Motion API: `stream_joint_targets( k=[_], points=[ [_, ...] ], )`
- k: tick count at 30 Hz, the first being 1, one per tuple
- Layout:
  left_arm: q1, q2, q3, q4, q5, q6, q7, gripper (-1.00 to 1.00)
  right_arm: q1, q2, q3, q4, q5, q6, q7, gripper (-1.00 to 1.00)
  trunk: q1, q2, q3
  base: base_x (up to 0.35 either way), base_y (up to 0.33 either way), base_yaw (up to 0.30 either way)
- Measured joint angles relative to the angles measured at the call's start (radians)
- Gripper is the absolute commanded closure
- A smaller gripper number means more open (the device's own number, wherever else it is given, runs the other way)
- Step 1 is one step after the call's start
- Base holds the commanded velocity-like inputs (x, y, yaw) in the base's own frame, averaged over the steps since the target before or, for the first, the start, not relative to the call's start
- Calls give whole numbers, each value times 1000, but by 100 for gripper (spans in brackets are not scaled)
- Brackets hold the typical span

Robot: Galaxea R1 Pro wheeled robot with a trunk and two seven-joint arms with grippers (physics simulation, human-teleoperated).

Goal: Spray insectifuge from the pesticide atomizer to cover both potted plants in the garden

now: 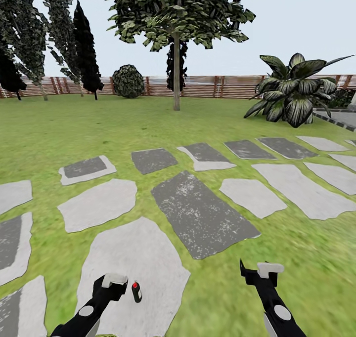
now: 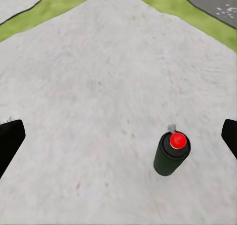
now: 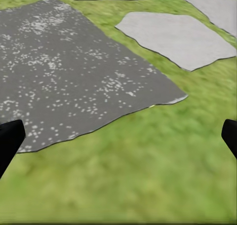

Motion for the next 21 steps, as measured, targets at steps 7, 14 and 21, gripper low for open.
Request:
stream_joint_targets(
  k=[7,14,21],
  points=[
    [0,-1,0,0,-1,-1,0,-100,0,0,0,0,0,0,-1,-100,17,-29,-35,0,0,0],
    [0,-1,1,0,0,-1,0,-100,0,0,-1,1,0,0,-1,-100,20,-31,-73,0,0,0],
    [0,-1,2,0,1,-1,0,-100,0,0,-1,3,0,0,-1,-100,23,-32,-111,0,0,-20]
  ],
)
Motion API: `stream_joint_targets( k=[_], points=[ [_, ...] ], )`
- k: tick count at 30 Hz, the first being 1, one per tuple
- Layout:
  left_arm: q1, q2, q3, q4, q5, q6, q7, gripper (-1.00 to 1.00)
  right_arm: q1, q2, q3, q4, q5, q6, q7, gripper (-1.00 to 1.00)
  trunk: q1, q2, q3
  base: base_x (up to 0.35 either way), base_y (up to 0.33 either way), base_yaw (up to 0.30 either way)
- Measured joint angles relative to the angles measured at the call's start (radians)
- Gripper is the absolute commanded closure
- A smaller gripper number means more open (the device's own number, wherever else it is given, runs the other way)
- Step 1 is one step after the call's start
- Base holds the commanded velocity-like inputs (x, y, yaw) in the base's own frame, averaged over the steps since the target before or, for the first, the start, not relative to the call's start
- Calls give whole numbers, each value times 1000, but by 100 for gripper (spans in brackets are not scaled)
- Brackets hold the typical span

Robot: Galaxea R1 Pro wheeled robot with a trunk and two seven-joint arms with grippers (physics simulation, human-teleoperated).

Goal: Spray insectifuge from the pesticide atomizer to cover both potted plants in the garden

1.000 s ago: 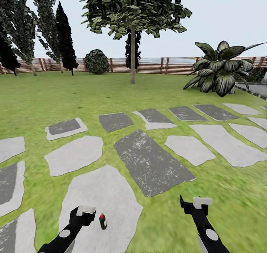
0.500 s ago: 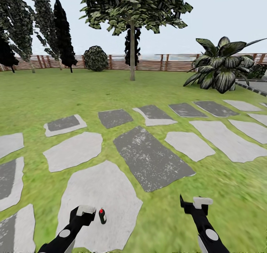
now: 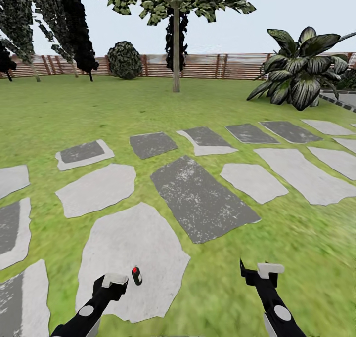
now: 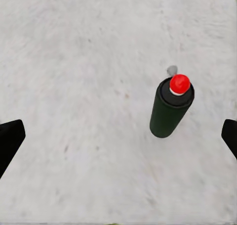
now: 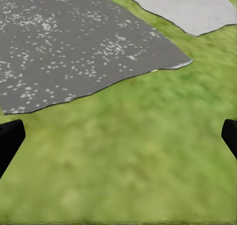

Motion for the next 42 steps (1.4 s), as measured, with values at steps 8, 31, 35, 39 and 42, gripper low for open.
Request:
stream_joint_targets(
  k=[8,31,35,39,42],
  points=[
    [-1,0,0,0,0,-1,0,-100,0,0,0,-1,0,0,0,-100,4,-2,-43,0,0,-156],
    [-2,1,2,0,0,-5,2,-100,-1,0,1,-1,0,0,0,-100,14,-7,-151,0,0,-102],
    [-3,1,3,-1,0,-5,2,-100,-1,0,1,-1,0,0,0,-100,16,-8,-167,0,0,0],
    [-3,1,3,0,0,-5,2,-100,0,0,1,-1,0,0,0,-100,18,-9,-182,0,0,0],
    [-3,1,3,0,0,-5,2,-100,0,0,1,-1,0,0,0,-100,19,-10,-194,0,0,0]
  ],
)
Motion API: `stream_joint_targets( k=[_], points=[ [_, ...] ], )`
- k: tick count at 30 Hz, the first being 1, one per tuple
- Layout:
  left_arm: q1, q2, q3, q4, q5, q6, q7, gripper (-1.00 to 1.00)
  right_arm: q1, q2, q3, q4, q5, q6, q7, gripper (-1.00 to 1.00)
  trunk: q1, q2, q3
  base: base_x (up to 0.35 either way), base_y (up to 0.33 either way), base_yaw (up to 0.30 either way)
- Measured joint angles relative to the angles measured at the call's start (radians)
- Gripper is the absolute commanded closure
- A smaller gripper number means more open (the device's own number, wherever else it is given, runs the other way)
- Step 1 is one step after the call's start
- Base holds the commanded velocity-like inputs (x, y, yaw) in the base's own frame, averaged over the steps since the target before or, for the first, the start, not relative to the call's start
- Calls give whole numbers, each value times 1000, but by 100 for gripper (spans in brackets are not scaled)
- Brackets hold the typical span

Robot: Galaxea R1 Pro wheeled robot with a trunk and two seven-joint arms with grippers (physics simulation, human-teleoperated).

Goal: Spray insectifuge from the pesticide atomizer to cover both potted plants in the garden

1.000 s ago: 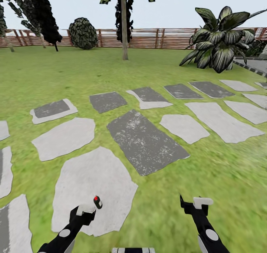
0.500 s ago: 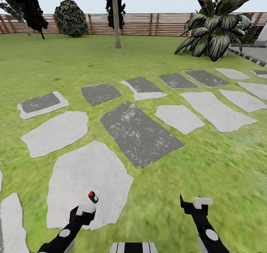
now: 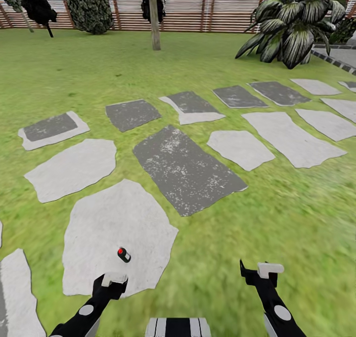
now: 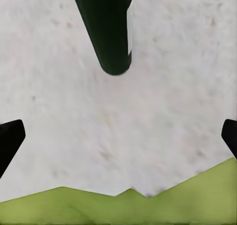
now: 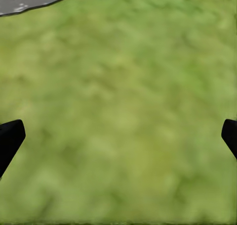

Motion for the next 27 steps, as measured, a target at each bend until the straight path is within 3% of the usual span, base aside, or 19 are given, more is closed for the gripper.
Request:
stream_joint_targets(
  k=[3,27],
  points=[
    [0,0,0,-1,0,0,0,-100,0,0,0,0,0,0,0,-100,1,-1,-12,0,0,0],
    [0,0,1,0,0,0,1,-100,0,0,0,2,0,0,0,-100,1,-1,-12,87,0,0]
  ],
)
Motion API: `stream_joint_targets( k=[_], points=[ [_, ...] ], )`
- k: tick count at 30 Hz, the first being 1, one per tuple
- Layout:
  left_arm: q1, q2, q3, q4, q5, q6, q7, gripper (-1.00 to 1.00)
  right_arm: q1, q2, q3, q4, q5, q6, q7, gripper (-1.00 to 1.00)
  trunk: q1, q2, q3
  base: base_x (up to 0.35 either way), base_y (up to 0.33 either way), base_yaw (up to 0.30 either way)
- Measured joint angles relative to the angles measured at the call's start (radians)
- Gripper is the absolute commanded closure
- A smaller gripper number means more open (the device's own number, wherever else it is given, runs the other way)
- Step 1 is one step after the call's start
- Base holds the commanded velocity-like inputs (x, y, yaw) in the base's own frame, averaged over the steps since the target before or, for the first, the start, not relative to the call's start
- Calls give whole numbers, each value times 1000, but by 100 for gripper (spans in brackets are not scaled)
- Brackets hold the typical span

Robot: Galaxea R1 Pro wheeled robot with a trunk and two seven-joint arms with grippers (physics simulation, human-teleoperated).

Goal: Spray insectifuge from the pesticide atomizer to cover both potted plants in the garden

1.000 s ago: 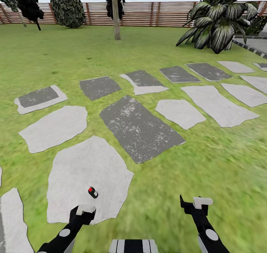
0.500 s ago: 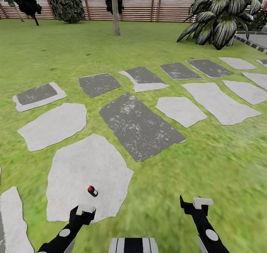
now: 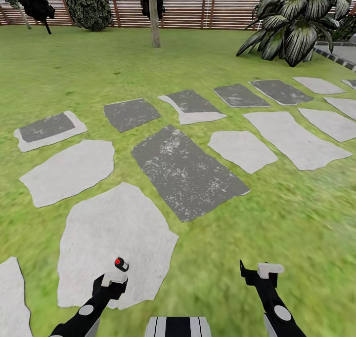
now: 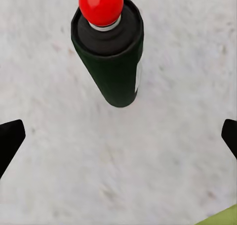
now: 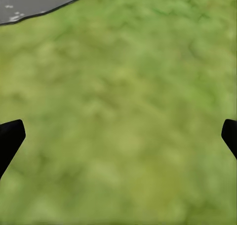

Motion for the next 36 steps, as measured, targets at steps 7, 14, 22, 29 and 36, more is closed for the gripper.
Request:
stream_joint_targets(
  k=[7,14,22,29,36],
  points=[
    [0,0,0,-1,0,0,1,-100,0,0,0,-1,0,0,0,-100,0,0,0,135,0,0],
    [0,0,0,-1,0,0,1,-100,0,0,0,-1,0,0,0,-100,0,0,0,22,0,1],
    [0,0,0,-1,0,0,1,-100,0,1,0,-3,0,0,0,-100,0,0,0,42,-72,112],
    [0,0,0,-1,0,0,0,-100,0,0,0,-3,0,0,0,-100,0,0,0,29,-67,12],
    [0,0,0,-2,0,0,1,-100,1,1,0,-2,0,0,0,-100,0,0,0,96,-200,123]
  ],
)
